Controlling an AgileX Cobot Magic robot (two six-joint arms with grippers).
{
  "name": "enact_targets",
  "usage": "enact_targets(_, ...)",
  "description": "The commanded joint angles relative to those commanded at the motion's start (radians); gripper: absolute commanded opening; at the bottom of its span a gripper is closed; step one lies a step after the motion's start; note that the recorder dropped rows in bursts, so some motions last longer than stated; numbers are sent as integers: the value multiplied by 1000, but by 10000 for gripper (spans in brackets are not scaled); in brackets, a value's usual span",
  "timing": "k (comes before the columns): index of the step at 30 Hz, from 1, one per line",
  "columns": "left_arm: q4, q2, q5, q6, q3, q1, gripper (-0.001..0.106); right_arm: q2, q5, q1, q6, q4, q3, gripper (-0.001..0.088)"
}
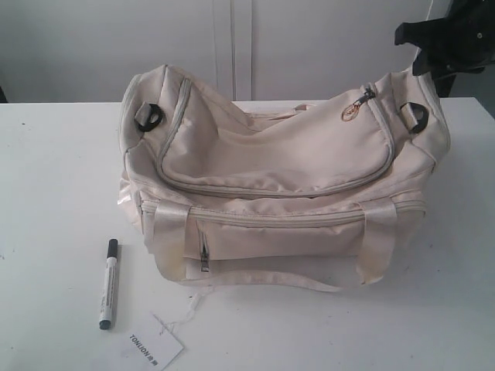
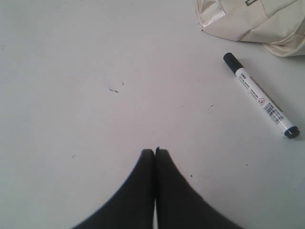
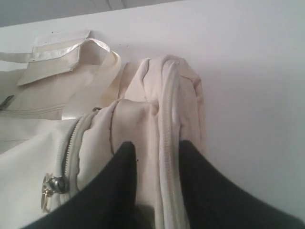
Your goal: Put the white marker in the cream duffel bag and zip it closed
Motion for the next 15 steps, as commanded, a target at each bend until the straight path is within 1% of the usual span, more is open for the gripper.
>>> enact_targets(6, 0, 0, 0, 0, 0, 0, 0, 24, -7, 0, 0, 5, 2, 314)
enact_targets(8, 0, 0, 0, 0, 0, 0, 0, 24, 1, 0, -5, 5, 2, 291)
enact_targets(11, 0, 0, 0, 0, 0, 0, 0, 24, 11, 0, -14, 5, 2, 171)
enact_targets(12, 0, 0, 0, 0, 0, 0, 0, 24, 19, 0, -14, 5, 2, 101)
enact_targets(14, 0, 0, 0, 0, 0, 0, 0, 24, 31, 0, -14, 5, 2, 6)
enact_targets(15, 0, 0, 0, 0, 0, 0, 0, 24, 40, 0, -14, 5, 2, 0)
